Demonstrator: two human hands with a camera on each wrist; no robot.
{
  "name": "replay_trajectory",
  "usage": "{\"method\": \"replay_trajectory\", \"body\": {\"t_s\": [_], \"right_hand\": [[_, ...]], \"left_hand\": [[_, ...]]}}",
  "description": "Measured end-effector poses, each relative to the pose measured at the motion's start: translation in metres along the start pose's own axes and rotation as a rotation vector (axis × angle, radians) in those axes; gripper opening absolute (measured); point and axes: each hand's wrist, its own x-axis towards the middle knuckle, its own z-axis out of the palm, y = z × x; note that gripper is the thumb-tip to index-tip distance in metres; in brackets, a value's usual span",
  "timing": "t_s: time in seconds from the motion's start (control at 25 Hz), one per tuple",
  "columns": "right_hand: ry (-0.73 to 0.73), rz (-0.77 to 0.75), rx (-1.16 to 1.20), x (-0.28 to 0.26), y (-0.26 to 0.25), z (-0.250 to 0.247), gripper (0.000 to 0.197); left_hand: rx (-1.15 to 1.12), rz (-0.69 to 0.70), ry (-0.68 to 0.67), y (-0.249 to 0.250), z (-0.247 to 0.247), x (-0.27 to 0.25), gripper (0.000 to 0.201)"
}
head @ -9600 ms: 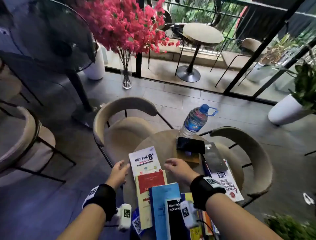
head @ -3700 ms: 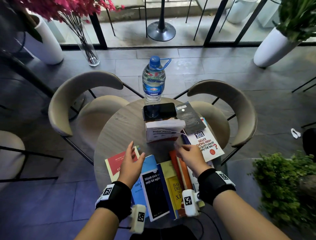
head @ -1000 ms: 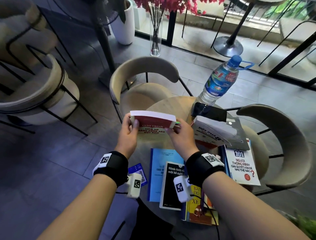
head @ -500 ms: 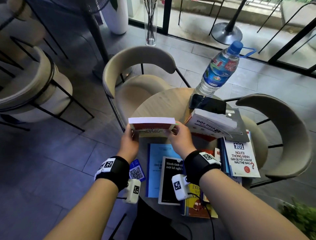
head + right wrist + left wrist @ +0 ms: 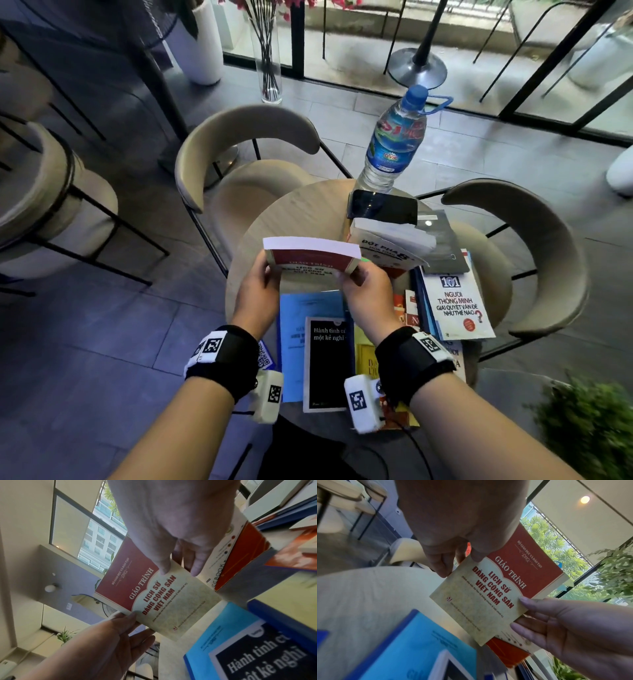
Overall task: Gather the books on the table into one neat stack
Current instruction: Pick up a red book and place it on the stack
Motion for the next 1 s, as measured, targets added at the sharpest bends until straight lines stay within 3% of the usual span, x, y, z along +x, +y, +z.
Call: {"method": "replay_trajectory", "body": {"t_s": [0.48, 0.84, 1.0], "right_hand": [[0.188, 0.017, -0.033, 0.007, 0.023, -0.077, 0.021], [0.218, 0.085, -0.032, 0.016, 0.047, -0.097, 0.026], [0.249, 0.094, -0.088, 0.017, 0.047, -0.098, 0.021]], "left_hand": [[-0.022, 0.010, -0.140, 0.013, 0.081, 0.004, 0.037], [0.054, -0.014, -0.250, 0.017, 0.111, 0.008, 0.059], [0.091, -0.021, -0.224, 0.015, 0.120, 0.015, 0.063]]}}
